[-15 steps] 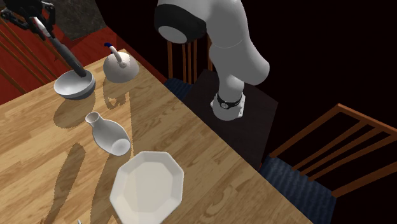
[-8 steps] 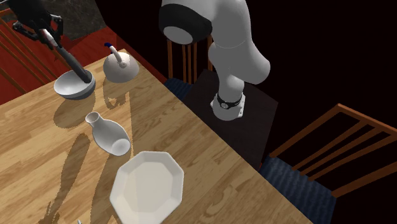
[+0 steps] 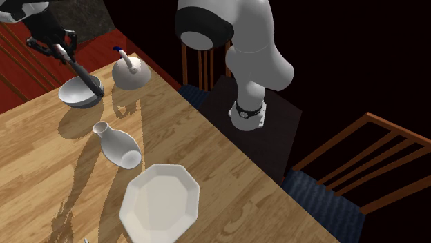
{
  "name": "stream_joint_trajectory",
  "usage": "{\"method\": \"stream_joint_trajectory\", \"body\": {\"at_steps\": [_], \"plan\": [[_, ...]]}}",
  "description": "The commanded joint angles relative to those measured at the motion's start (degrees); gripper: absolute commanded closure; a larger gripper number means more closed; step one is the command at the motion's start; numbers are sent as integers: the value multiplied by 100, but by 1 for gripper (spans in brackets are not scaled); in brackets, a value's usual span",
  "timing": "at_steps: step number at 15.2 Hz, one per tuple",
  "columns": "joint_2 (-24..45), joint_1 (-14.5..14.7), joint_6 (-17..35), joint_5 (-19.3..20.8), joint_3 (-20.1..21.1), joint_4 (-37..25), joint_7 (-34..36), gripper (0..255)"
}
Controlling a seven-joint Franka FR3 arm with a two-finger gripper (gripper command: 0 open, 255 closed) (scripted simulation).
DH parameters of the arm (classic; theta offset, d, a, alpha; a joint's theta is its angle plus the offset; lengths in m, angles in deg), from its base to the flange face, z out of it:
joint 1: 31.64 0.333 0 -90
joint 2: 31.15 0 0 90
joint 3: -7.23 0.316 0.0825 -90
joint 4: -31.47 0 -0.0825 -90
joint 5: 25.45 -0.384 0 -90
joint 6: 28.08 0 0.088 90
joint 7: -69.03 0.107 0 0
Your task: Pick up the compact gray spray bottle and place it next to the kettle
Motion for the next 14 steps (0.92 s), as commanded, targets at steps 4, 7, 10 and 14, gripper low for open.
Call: {"method": "stream_joint_trajectory", "body": {"at_steps": [4,7,10,14], "plan": [[48,93,376,-70,31,386,-70,255],[88,124,580,-125,64,585,-115,255],[138,140,777,-190,109,768,-163,255],[218,139,1031,-290,186,988,-232,255]]}}
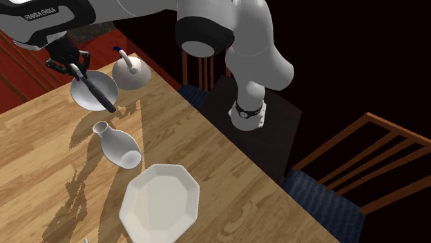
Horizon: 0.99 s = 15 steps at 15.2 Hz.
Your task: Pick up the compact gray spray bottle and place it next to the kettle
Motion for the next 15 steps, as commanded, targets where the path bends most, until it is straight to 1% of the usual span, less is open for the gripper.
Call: {"method": "stream_joint_trajectory", "body": {"at_steps": [1,3,11,12,15], "plan": [[40,1,138,-53,40,120,-38,255],[97,-14,284,-124,98,237,-84,255],[99,-12,283,-126,95,236,-85,255],[87,4,287,-118,85,252,-83,0],[89,-2,285,-119,87,248,-85,0]]}}
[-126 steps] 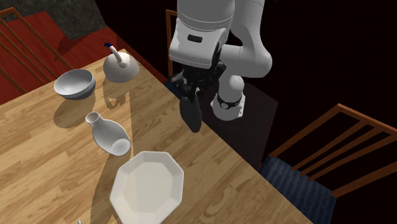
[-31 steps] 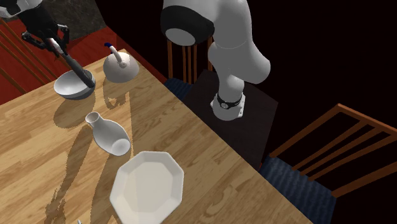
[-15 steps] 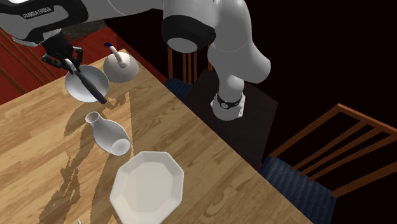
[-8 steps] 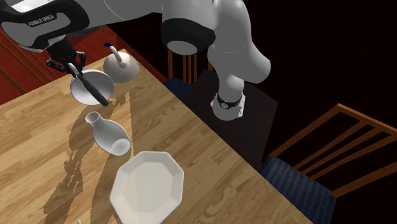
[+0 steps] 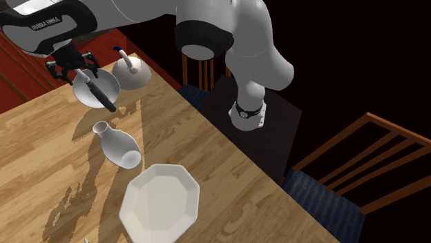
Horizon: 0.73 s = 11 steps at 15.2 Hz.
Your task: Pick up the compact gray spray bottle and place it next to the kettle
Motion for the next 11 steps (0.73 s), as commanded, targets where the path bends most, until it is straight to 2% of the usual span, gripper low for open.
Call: {"method": "stream_joint_trajectory", "body": {"at_steps": [1,2,6,11], "plan": [[0,0,-2,1,0,1,0,0],[11,-11,-2,-7,9,-9,0,0],[-252,113,-552,283,-243,-410,181,0],[-252,112,-552,283,-243,-410,181,0]]}}
